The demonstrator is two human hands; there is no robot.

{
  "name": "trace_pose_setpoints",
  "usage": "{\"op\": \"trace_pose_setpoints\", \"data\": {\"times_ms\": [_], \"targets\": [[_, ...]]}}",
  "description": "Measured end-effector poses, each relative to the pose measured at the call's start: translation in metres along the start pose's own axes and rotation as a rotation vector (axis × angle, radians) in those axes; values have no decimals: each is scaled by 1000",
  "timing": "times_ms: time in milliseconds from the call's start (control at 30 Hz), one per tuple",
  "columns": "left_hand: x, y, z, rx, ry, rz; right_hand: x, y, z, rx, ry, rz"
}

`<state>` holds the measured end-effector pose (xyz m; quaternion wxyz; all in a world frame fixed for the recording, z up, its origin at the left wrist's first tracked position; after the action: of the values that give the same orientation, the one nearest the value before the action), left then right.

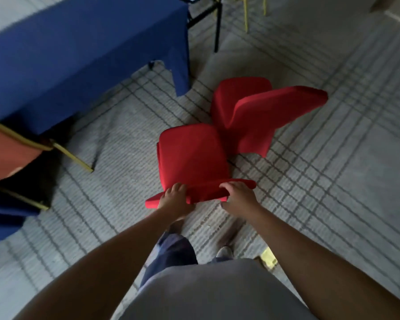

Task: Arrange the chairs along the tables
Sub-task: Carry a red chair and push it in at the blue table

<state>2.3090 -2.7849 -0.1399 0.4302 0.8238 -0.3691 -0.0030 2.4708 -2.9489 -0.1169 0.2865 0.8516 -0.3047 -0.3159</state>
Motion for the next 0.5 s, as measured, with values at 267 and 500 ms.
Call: {"op": "trace_pose_setpoints", "data": {"times_ms": [267,500], "targets": [[9,6,6,36,-45,-57,-2,-10,-12,-75,70,-42],[-3,-23,-32,-36,-232,98,-2,-48,-38,-80,222,-158]]}}
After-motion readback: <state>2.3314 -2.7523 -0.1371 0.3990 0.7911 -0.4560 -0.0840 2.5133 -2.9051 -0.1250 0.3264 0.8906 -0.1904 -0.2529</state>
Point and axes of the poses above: each hand's wrist, its own y-axis away from the middle knuckle, its own z-axis out of the palm, x = y × z, the point moved 1 cm from there along -y, towards the middle knuckle, and after that the axes turned 12 degrees about -x, right-handed, at the moved point
